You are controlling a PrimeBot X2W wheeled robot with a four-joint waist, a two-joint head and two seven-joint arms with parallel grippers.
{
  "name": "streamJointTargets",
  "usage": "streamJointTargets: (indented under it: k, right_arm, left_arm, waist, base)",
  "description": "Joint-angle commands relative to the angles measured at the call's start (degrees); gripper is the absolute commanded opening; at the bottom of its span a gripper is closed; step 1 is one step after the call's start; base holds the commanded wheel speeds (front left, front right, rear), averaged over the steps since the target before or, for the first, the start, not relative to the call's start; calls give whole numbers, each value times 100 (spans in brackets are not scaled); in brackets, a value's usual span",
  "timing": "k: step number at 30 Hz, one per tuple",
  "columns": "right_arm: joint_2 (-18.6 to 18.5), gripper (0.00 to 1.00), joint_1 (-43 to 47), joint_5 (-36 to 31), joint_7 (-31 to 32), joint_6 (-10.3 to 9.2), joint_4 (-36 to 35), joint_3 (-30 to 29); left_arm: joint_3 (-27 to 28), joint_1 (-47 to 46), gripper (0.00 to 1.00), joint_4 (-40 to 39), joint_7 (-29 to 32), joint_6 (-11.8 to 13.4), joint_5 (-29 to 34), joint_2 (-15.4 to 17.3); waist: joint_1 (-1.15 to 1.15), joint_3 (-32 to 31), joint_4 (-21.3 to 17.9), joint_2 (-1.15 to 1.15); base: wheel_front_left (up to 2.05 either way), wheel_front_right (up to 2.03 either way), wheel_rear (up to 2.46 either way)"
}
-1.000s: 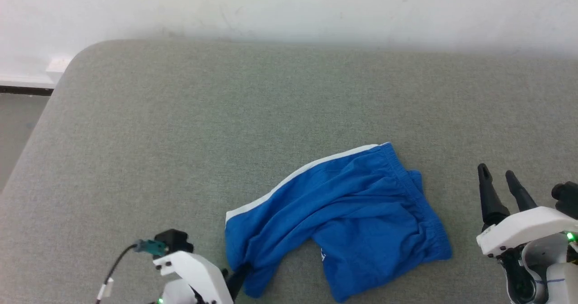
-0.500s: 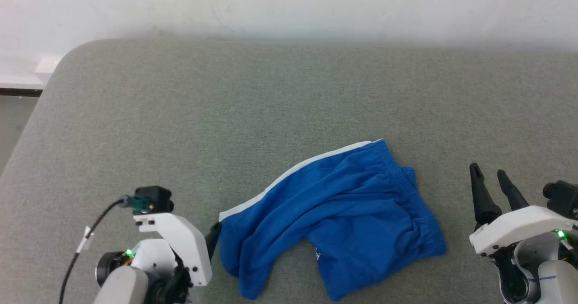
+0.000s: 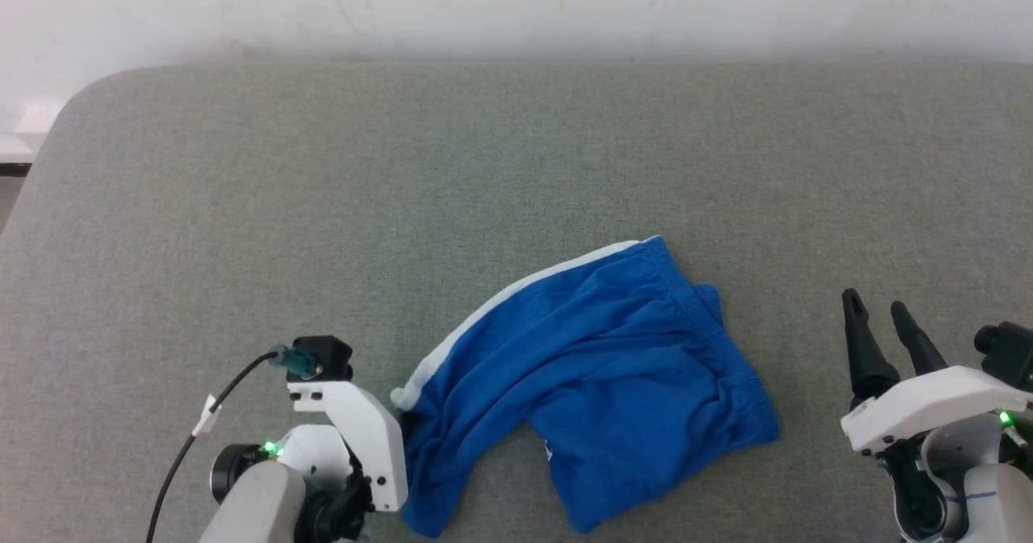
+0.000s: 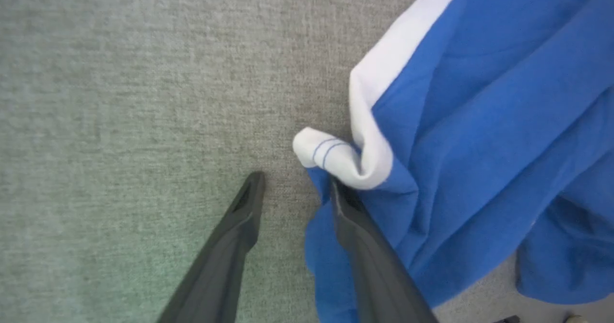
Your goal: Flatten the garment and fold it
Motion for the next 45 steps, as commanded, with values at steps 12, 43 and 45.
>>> streamJointTargets:
  k: [12,43,45]
  right_arm:
    - [-2,100,-878,-758,1044,-5,-266,719]
    - [-2,0,-3109,-2696,3805,-5,2478,2136]
    - [-2,0,-3179,-2433,3669,-5,2410,2072]
  left_arm:
    - [600,162,0,-368,-817,-21,-600,-249]
    - [628,509,0,-1848,-1054,4,-844,-315]
    - [664,474,0,-1836,-1108,-18,-842,-280]
  waist:
    - [0,93,76,0]
    - [0,769,641,0]
    - [0,691,590,0]
  base:
    - [0,0,0]
    - [0,0,0]
    - [0,0,0]
